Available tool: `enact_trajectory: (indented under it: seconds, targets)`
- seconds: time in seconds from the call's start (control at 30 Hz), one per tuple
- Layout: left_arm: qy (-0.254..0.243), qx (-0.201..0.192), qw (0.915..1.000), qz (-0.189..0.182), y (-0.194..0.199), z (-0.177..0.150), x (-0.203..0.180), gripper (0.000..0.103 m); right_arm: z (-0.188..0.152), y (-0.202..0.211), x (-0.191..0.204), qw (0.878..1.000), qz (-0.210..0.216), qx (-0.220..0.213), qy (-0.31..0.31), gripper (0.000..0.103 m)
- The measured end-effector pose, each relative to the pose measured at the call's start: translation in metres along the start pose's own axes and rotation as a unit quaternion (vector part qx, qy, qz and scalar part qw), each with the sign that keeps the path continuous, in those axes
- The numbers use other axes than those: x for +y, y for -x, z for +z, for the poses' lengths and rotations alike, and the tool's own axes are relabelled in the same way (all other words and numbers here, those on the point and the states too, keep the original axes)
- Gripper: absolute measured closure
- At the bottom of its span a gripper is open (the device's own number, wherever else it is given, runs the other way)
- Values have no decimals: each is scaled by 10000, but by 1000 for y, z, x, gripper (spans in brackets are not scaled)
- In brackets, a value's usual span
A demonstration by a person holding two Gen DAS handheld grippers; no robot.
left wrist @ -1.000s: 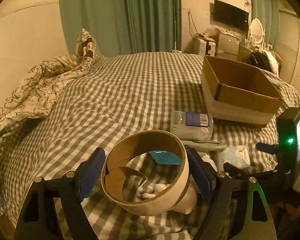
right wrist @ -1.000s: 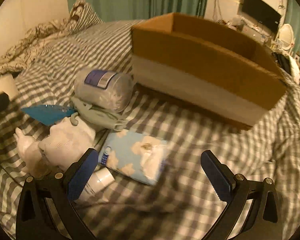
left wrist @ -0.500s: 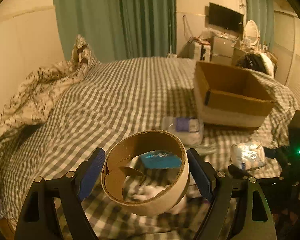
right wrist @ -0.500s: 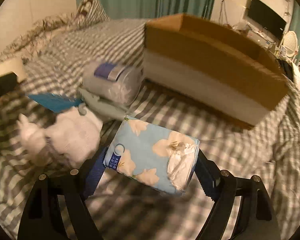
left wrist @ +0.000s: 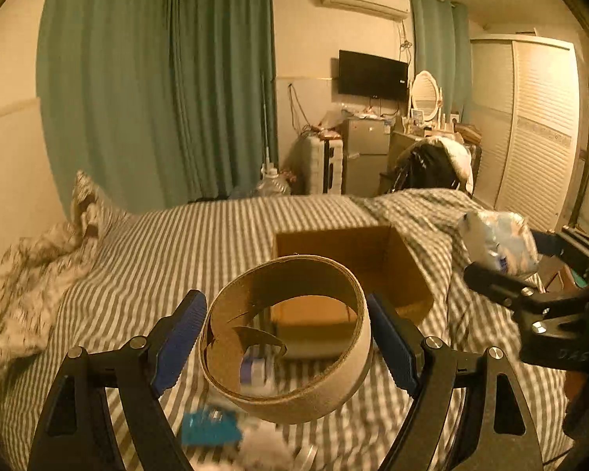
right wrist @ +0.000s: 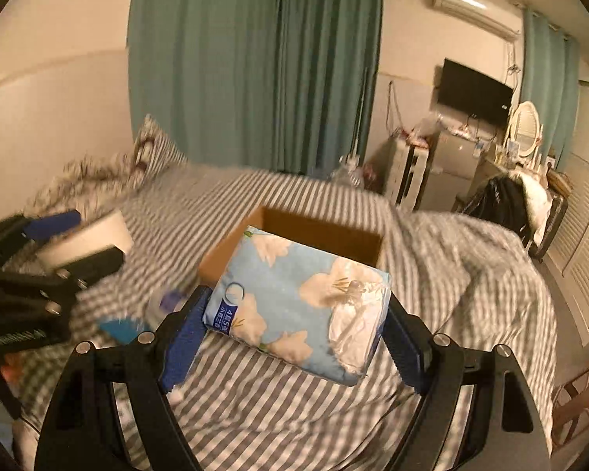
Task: Organize objects
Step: 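Carry the ring and tissue pack into the box and open both tools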
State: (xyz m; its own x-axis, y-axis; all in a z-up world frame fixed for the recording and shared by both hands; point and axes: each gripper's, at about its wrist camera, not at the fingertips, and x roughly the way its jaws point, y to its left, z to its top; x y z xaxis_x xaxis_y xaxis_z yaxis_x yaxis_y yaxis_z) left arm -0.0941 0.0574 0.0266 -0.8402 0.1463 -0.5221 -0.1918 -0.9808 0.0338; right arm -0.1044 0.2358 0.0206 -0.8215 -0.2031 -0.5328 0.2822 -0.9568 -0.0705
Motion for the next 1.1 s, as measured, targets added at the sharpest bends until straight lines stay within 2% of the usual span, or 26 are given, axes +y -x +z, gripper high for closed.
enact_trajectory:
  seconds: [0.13, 0.27, 0.5, 0.67, 0.77, 0.83, 0.87, 0.97, 1.1]
  targets:
    - [-191, 52, 9998, 101, -37, 21, -11, 18, 22, -12, -18, 9999, -51, -90, -78, 21]
    - [-171, 205, 9996, 111, -80, 32, -13, 18, 37, -46, -33, 9997, 15, -26, -233, 21]
    - [-234, 514, 9982, 203, -145, 21, -16, 18, 42, -114, -47, 9985, 164, 305, -424, 21]
    - [-234, 630, 9977, 51, -175, 12, -21, 18, 37, -158, -51, 9972, 247, 557, -432, 20]
    - [-290, 582, 9979, -23, -183, 8, -23, 16, 31, -171, -55, 9974, 195, 506, -469, 18]
    - [-313, 638, 9975, -57, -187, 4, -25, 14, 26, -174, -61, 9970, 88, 459, -615, 8]
    - [-324, 687, 9971, -73, -188, 2, -26, 11, 23, -172, -64, 9963, 56, 452, -728, 7]
    - [-342, 668, 9972, -29, -180, 3, -31, 6, 23, -160, -72, 9950, 100, 381, -914, 7]
    - [-385, 514, 9979, -30, -156, 12, -34, 0, 24, -129, -77, 9957, -157, 241, -885, 6]
